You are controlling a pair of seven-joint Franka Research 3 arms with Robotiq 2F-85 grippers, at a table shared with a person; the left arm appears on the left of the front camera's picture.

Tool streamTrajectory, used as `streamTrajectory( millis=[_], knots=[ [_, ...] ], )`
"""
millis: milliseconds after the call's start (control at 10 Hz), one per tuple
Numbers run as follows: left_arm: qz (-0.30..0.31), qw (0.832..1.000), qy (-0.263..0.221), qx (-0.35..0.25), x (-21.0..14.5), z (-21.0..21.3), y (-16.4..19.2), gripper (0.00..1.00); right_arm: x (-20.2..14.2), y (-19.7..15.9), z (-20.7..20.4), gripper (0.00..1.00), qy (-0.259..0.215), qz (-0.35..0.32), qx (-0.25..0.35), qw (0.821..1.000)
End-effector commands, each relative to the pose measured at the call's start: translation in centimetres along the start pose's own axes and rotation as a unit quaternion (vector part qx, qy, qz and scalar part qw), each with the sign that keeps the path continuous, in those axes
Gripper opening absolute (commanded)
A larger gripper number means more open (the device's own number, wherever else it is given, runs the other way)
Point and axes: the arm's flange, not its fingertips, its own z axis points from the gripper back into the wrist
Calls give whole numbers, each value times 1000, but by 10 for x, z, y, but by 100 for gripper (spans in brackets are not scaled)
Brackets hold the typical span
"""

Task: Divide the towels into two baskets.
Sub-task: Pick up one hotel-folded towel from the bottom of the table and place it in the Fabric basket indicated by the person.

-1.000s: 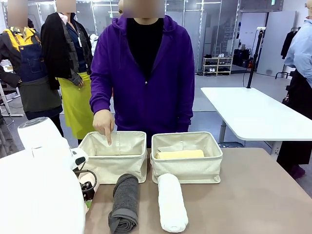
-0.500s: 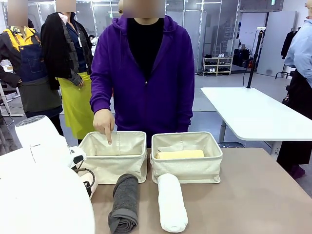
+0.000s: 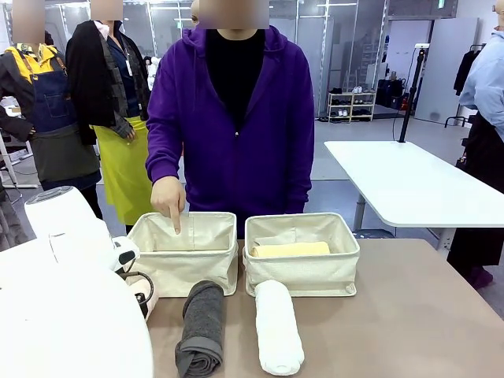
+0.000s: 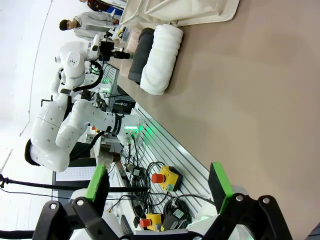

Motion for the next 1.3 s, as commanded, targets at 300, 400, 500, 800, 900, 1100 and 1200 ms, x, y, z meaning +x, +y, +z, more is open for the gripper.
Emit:
streamTrajectory(
  millis=[300,400,500,800,900,1100,1200],
  knots=[
    [0,1000,0,0,0,0,0,61,-3,3,1,100,1,-4,-10,1000],
    [-23,1000,7,-6,2,9,0,61,-3,3,1,100,1,-4,-10,1000],
    [-41,999,22,-16,1,21,0,61,-3,3,1,100,1,-4,-10,1000],
    [-102,994,17,-35,-7,69,-3,61,-3,3,1,100,1,-4,-10,1000],
    [-123,991,10,-40,-9,83,-3,61,-3,3,1,100,1,-4,-10,1000],
    [-200,979,6,-27,-17,115,-7,61,-3,3,1,100,1,-4,-10,1000],
    [-236,971,-10,-24,-17,132,-9,61,-3,3,1,100,1,-4,-10,1000]
  ],
)
